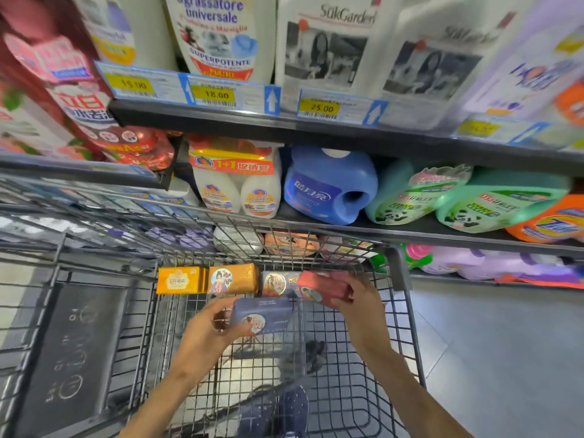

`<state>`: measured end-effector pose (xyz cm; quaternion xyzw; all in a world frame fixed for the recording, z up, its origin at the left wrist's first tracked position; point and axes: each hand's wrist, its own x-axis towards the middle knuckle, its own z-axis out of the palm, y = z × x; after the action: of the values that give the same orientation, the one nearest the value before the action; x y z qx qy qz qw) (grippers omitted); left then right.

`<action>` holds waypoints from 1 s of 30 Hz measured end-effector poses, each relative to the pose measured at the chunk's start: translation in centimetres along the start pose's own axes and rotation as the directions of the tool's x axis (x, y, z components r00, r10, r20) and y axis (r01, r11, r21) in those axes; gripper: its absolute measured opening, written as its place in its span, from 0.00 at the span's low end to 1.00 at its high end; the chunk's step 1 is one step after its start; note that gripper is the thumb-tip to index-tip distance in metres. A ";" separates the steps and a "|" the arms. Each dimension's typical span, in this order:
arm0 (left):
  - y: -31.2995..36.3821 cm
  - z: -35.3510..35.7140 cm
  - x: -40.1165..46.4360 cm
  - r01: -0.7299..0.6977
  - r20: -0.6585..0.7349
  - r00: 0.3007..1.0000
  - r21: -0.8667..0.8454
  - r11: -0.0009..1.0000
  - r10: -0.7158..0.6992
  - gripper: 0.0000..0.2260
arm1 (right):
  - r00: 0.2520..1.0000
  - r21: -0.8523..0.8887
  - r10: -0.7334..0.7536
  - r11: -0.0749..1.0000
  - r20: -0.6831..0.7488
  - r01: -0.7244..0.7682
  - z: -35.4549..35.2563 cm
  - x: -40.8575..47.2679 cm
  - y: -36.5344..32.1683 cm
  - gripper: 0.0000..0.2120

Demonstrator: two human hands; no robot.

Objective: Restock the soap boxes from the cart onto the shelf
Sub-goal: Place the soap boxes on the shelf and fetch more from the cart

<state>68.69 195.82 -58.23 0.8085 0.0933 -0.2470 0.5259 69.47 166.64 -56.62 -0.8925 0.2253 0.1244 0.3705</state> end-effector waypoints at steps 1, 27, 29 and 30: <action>0.8 -0.4 -0.5 -0.016 0.003 1.000 0.012 1.000 0.016 0.21 | 1.000 0.040 0.002 0.999 0.004 -0.002 -0.8 -1.0 -0.6 0.23; 51.5 14.8 -22.4 -0.696 0.584 0.558 -0.057 0.715 0.589 0.32 | 0.697 0.427 0.219 0.893 -0.683 0.138 -49.3 -40.2 2.7 0.19; 54.5 19.7 -24.4 -0.722 0.641 0.489 -0.082 0.687 0.591 0.31 | 0.634 0.432 0.250 0.890 -0.732 0.148 -52.5 -43.0 6.0 0.20; 55.8 22.1 -25.5 -0.739 0.665 0.449 -0.098 0.666 0.597 0.30 | 0.606 0.428 0.259 0.891 -0.752 0.150 -54.1 -44.4 7.5 0.21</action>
<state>63.00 154.82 -7.86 0.6892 -0.4478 -0.2892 0.4908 30.27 136.90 -6.33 -0.7351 0.4160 -0.3280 0.4231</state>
